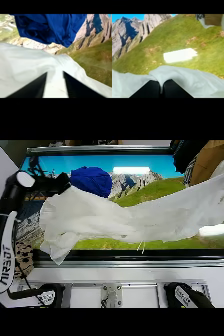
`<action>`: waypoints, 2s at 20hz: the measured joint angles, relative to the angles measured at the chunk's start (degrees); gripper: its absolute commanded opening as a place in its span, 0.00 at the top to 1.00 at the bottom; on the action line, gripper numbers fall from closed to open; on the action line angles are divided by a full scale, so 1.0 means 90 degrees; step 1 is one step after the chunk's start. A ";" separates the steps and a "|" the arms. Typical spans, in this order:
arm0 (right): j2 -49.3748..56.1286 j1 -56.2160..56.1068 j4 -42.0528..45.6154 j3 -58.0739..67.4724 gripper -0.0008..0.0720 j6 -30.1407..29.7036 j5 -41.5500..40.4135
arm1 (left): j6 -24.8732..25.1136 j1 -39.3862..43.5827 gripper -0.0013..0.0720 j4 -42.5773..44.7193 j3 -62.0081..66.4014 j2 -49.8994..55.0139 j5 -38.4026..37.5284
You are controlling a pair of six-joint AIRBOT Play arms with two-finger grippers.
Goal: Fold the clothes and pants, and hang the long-sleeved shirts on hangers.
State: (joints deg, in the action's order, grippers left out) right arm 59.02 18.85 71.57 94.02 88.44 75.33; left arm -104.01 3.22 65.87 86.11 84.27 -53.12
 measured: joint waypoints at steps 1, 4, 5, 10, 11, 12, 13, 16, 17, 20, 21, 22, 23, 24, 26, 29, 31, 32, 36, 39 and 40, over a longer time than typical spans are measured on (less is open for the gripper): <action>0.0053 -0.0240 -0.0024 0.0000 0.98 0.0000 0.0000 | 0.0010 0.0083 0.21 -0.0002 0.0233 0.0163 -0.0027; 0.0301 -0.1280 -0.0199 0.0000 0.98 -0.0002 -0.0007 | 0.0223 0.0117 0.21 0.0000 0.0962 0.0333 -0.0304; 0.0423 -0.1671 -0.0323 0.0000 0.98 -0.0005 -0.0029 | 0.0321 0.0063 0.21 0.0000 0.1137 0.0287 -0.0430; 0.1445 -0.4065 -0.1090 0.0000 0.98 -0.0141 -0.0845 | 0.0789 -0.0495 0.21 0.0005 0.1277 -0.0500 -0.1161; 0.1690 -0.4537 -0.1175 0.0000 0.97 -0.0168 -0.1090 | 0.0843 -0.0646 0.21 0.0007 0.1103 -0.0729 -0.1243; 0.1953 -0.5013 -0.1248 0.0000 0.97 -0.0185 -0.1377 | 0.0884 -0.0794 0.21 0.0007 0.0886 -0.0950 -0.1297; 0.2208 -0.5438 -0.1290 0.0000 0.85 -0.0192 -0.1659 | 0.0913 -0.0964 0.21 0.0010 0.0605 -0.1188 -0.1343; 0.2798 -0.6292 -0.1367 0.0000 0.02 -0.0219 -0.2280 | 0.0976 -0.1435 0.21 0.0015 -0.0391 -0.1877 -0.1416; 0.2931 -0.6450 -0.1377 0.0000 0.02 -0.0226 -0.2387 | 0.0981 -0.1552 0.21 0.0015 -0.0726 -0.2079 -0.1418; 0.3055 -0.6513 -0.1285 0.0002 0.18 -0.0236 -0.2599 | 0.0998 -0.1736 0.21 -0.0022 -0.1778 -0.2633 -0.1438; 0.3028 -0.6421 -0.1205 0.0000 0.18 -0.0236 -0.2623 | 0.1001 -0.1727 0.21 -0.0085 -0.2174 -0.2798 -0.1430; 0.2975 -0.6290 -0.1103 0.0000 0.18 -0.0236 -0.2628 | 0.1003 -0.1671 0.21 -0.0158 -0.2552 -0.2934 -0.1404; 0.2905 -0.6122 -0.1001 0.0002 0.18 -0.0236 -0.2623 | 0.1003 -0.1562 0.21 -0.0233 -0.2968 -0.3053 -0.1348; 0.2827 -0.5921 -0.0918 0.0002 0.18 -0.0238 -0.2562 | 0.1003 -0.1413 0.21 -0.0301 -0.3366 -0.3133 -0.1234; 0.2688 -0.5510 -0.0816 0.0002 0.18 -0.0236 -0.2348 | 0.1003 -0.1059 0.21 -0.0376 -0.4010 -0.3138 -0.0916; 0.2552 -0.4971 -0.0736 0.0002 0.18 -0.0236 -0.1928 | 0.0996 -0.0559 0.21 -0.0447 -0.4510 -0.2701 -0.0267; 0.2509 -0.4733 -0.0707 0.0002 0.18 -0.0236 -0.1664 | 0.0971 -0.0379 0.21 -0.0461 -0.4527 -0.2203 0.0007; 0.2497 -0.4653 -0.0692 0.0002 0.18 -0.0236 -0.1566 | 0.0969 -0.0328 0.21 -0.0466 -0.4471 -0.1945 0.0068; 0.2497 -0.4490 -0.0590 0.0002 0.18 -0.0238 -0.1358 | 0.0950 -0.0058 0.21 -0.0493 -0.4053 -0.0986 0.0121; 0.2599 -0.4447 -0.0391 0.0002 0.18 -0.0238 -0.1285 | 0.0952 0.0219 0.66 -0.0483 -0.3786 -0.0527 0.0121; 0.2659 -0.4435 -0.0330 0.0002 0.18 -0.0238 -0.1275 | 0.0952 0.0289 0.97 -0.0440 -0.3730 -0.0418 0.0121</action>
State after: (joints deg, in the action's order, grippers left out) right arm 82.96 -21.06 68.60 94.04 86.30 63.86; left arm -95.44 5.82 61.91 52.53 80.51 -52.03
